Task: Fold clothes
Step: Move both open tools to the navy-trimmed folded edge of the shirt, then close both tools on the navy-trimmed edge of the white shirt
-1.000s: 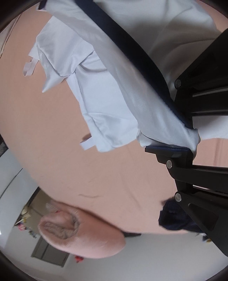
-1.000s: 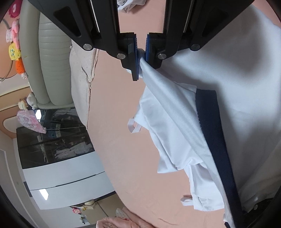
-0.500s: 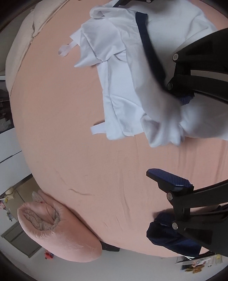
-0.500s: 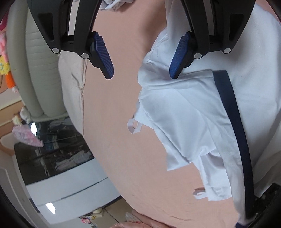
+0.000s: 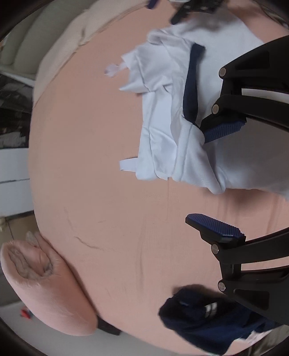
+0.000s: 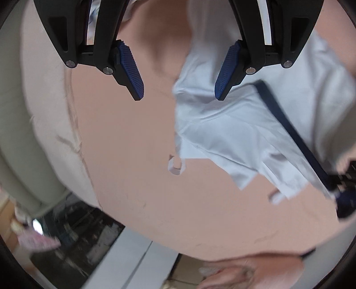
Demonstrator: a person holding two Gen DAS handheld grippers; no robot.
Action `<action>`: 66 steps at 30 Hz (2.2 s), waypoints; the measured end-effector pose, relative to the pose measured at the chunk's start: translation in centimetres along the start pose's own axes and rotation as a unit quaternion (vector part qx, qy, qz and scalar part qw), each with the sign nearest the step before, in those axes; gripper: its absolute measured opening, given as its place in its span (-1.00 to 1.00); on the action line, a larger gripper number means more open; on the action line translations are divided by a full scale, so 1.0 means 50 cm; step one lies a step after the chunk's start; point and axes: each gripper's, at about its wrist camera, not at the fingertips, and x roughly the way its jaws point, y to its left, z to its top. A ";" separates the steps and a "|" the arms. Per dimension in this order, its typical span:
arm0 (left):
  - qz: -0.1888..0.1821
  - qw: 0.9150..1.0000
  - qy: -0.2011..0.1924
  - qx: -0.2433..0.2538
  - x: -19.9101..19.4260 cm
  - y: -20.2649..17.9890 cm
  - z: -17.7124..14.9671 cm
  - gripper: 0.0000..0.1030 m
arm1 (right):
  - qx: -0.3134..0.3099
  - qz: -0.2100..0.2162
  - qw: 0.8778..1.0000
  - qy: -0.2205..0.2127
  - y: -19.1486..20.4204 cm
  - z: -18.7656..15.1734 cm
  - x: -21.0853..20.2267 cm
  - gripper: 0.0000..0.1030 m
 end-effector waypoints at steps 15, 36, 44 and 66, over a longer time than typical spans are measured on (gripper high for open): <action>-0.145 0.980 0.007 -0.136 -0.001 0.065 -0.028 0.21 | 0.322 0.299 0.896 0.067 -0.031 -0.062 0.057 0.01; -0.196 0.976 0.027 -0.091 0.032 -0.007 -0.001 0.21 | 0.414 0.340 0.842 0.059 -0.032 -0.045 0.167 -0.84; -0.216 0.972 0.073 -0.055 0.076 -0.071 0.001 0.21 | 0.433 0.331 0.838 0.032 -0.061 -0.007 0.184 -0.85; -0.286 0.923 0.141 -0.213 0.142 -0.046 0.004 0.61 | 0.471 0.346 0.805 0.101 -0.033 -0.036 0.183 -0.08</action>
